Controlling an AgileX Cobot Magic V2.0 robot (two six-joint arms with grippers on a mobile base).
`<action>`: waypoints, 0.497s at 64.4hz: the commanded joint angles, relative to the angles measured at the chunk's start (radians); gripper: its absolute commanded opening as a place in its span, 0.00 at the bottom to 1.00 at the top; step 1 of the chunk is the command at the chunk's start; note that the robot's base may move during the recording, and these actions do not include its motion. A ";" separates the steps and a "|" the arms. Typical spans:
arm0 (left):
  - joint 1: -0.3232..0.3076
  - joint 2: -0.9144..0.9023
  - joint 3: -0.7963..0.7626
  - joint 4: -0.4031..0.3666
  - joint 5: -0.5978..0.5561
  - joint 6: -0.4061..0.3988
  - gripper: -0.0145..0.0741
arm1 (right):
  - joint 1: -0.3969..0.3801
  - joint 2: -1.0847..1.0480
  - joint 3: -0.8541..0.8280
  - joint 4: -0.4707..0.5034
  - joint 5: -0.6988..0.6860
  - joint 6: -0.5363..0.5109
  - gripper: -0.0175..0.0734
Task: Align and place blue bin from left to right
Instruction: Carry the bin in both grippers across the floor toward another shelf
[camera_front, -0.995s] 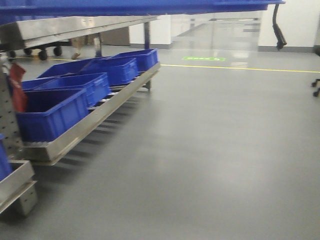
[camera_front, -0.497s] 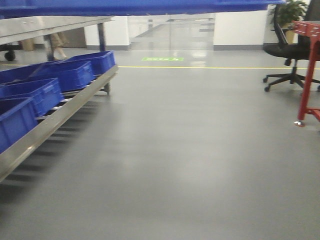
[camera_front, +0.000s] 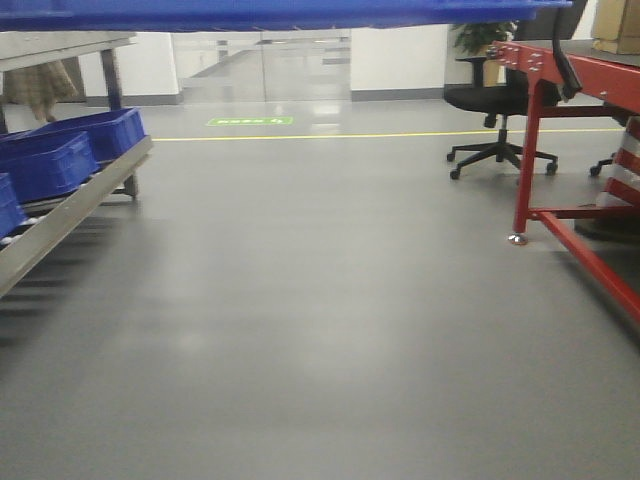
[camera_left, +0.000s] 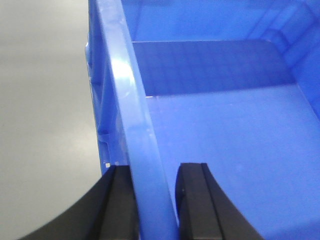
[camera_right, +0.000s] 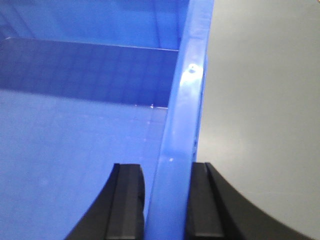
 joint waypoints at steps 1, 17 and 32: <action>-0.016 -0.024 -0.019 -0.114 -0.066 0.017 0.04 | 0.017 -0.025 -0.020 0.079 -0.119 -0.023 0.02; -0.016 -0.024 -0.019 -0.114 -0.066 0.017 0.04 | 0.017 -0.025 -0.020 0.079 -0.119 -0.023 0.02; -0.016 -0.024 -0.019 -0.114 -0.066 0.017 0.04 | 0.017 -0.025 -0.020 0.079 -0.119 -0.023 0.02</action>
